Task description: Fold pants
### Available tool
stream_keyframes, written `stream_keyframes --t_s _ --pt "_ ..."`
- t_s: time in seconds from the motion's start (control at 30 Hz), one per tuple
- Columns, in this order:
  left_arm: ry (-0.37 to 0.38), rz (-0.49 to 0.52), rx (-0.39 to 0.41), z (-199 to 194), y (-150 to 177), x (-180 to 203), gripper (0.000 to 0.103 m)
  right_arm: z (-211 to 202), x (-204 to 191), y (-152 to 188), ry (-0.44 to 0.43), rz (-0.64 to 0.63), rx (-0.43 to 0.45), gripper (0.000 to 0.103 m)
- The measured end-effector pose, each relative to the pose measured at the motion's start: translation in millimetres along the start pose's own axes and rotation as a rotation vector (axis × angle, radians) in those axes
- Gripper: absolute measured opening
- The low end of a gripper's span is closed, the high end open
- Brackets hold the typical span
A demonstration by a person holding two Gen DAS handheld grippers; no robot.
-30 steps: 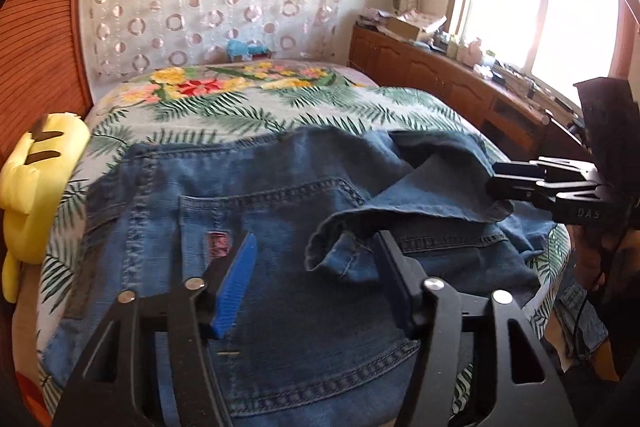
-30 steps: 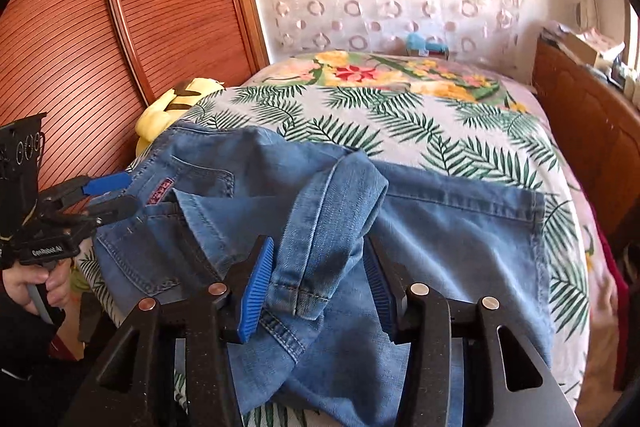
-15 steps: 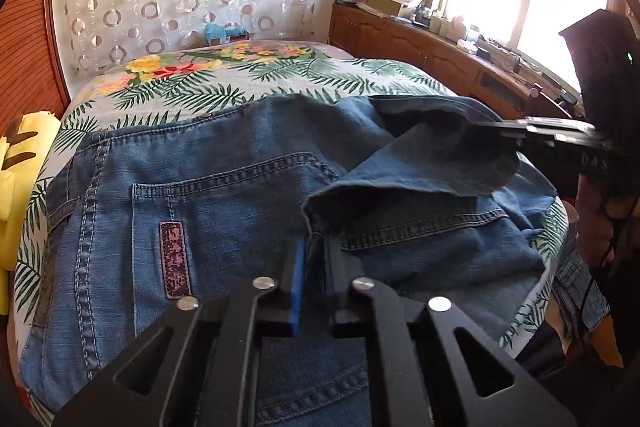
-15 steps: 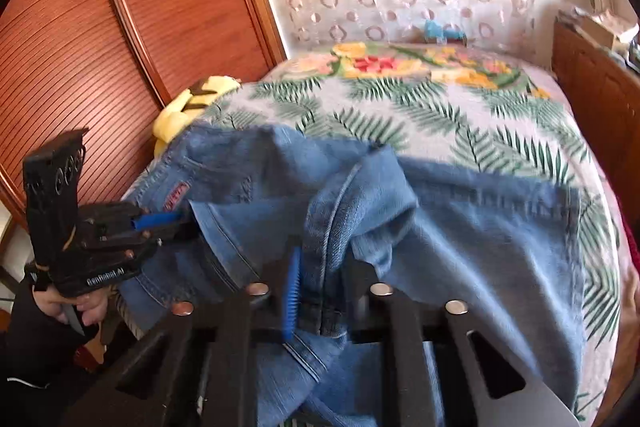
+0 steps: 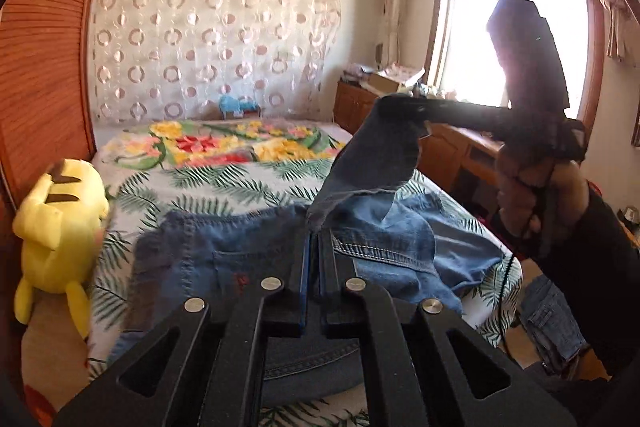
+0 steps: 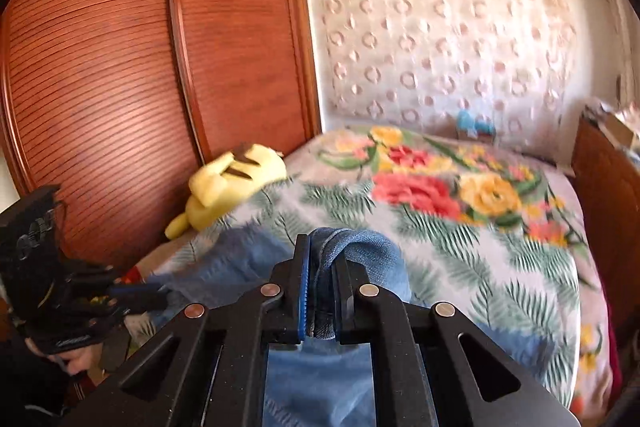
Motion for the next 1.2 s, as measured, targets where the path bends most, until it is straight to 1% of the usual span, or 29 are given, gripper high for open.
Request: stream_keyframes --t_s 0.1,0.23,0.3,0.4,0.5,0.6,0.73,0.83,0.87,0.9,0.93,0.97,1.0,1.03,1.07,1.1,1.17,1.2 --pt "-0.032 -0.003 0.035 -17 -11 -15 0.005 10 -19 -16 -0.028 -0.035 0.014 0.008" --pt "-0.082 -0.023 0.083 -42 -23 -38 0.004 22 -42 -27 -0.073 -0.073 0.017 0.008" --pt "-0.116 -0.036 0.094 -51 -24 -53 0.004 31 -47 -32 -0.095 -0.079 0.021 0.008" --pt "-0.171 -0.061 0.088 -58 -18 -79 0.004 43 -56 -39 -0.127 -0.089 0.019 0.008" --pt "-0.211 -0.085 0.048 -54 0 -101 0.004 68 -56 -39 -0.128 -0.117 -0.003 0.008" --pt "-0.229 -0.107 -0.012 -42 25 -117 0.004 93 -61 -33 -0.137 -0.127 -0.053 0.008" --pt "-0.254 -0.124 -0.082 -29 53 -128 0.004 131 -67 -18 -0.129 -0.150 -0.127 0.008" --pt "-0.253 -0.146 -0.125 -20 70 -132 0.005 157 -65 -3 -0.123 -0.138 -0.187 0.008" --pt "-0.264 -0.144 -0.139 -17 75 -134 0.005 164 -64 2 -0.122 -0.132 -0.205 0.008" --pt "-0.269 -0.146 -0.148 -14 79 -135 0.005 169 -62 7 -0.116 -0.129 -0.219 0.010" --pt "-0.268 -0.151 -0.155 -12 80 -136 0.005 175 -61 10 -0.106 -0.130 -0.238 0.013" --pt "-0.268 -0.157 -0.166 -9 83 -137 0.008 180 -59 14 -0.096 -0.130 -0.254 0.021" --pt "-0.269 -0.158 -0.172 -8 85 -137 0.019 182 -58 17 -0.092 -0.133 -0.268 0.029" --pt "-0.268 -0.159 -0.175 -7 85 -136 0.031 185 -56 18 -0.083 -0.137 -0.271 0.034" --pt "-0.261 -0.164 -0.174 -6 86 -135 0.035 183 -58 16 -0.071 -0.143 -0.265 0.043" --pt "-0.256 -0.168 -0.173 -6 86 -134 0.044 181 -55 14 -0.066 -0.143 -0.258 0.048" --pt "-0.257 -0.173 -0.169 -3 85 -134 0.045 173 -48 12 -0.060 -0.133 -0.237 0.052" --pt "-0.262 -0.172 -0.165 -3 84 -134 0.045 167 -44 12 -0.053 -0.131 -0.227 0.052"
Point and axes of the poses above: each gripper's, at about its wrist camera, not at the fingertips, and z roughly the way its jaws point, x to its right, y to its underside, the point moved 8 cm from there along z, roughly the way its jaws point, and after that the axes turned 5 degrees about x, right-handed, at the moved point
